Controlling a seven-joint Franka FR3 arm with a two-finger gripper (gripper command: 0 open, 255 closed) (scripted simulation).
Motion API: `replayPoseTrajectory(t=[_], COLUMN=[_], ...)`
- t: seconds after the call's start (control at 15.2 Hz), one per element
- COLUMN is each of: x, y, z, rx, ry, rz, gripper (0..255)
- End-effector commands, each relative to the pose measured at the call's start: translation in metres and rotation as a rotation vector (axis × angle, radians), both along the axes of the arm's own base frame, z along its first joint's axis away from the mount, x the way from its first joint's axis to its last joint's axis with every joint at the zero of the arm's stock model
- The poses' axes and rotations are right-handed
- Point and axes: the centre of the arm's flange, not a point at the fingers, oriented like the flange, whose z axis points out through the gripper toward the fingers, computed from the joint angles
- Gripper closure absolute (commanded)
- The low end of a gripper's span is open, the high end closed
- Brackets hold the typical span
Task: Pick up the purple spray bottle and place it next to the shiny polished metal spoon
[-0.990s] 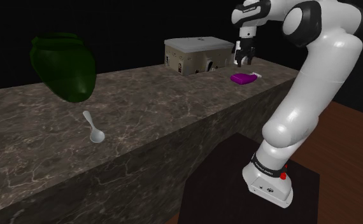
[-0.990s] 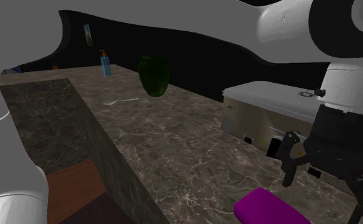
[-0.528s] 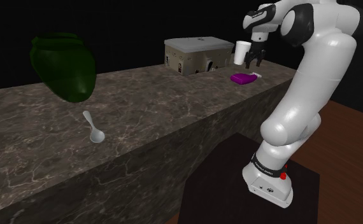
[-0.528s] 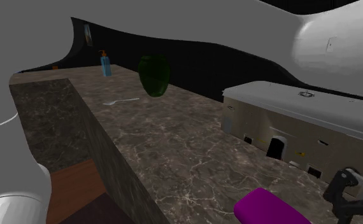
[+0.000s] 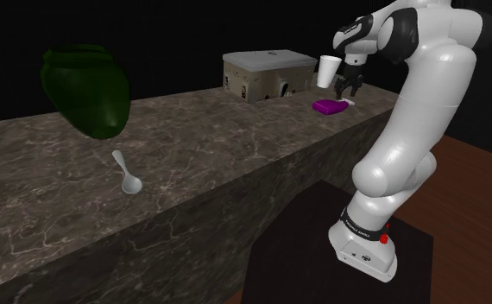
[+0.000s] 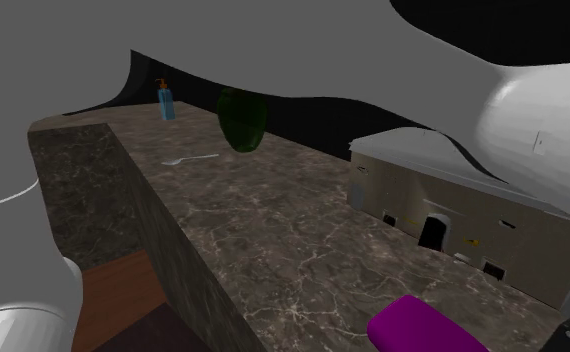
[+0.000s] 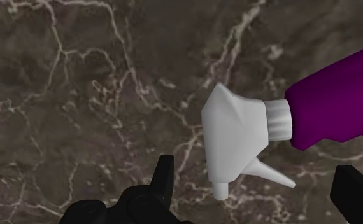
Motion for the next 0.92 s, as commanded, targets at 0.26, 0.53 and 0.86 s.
replayPoseTrajectory(t=[0.26, 0.53, 0.86], x=[-0.0003, -0.0003, -0.0003], y=[0.0009, 0.001, 0.0009], z=[-0.0088, -0.0088, -0.0088], rx=[0.0, 0.0, 0.0], ry=[0.0, 0.0, 0.0], rz=[0.0, 0.0, 0.0], gripper=[0, 0, 255])
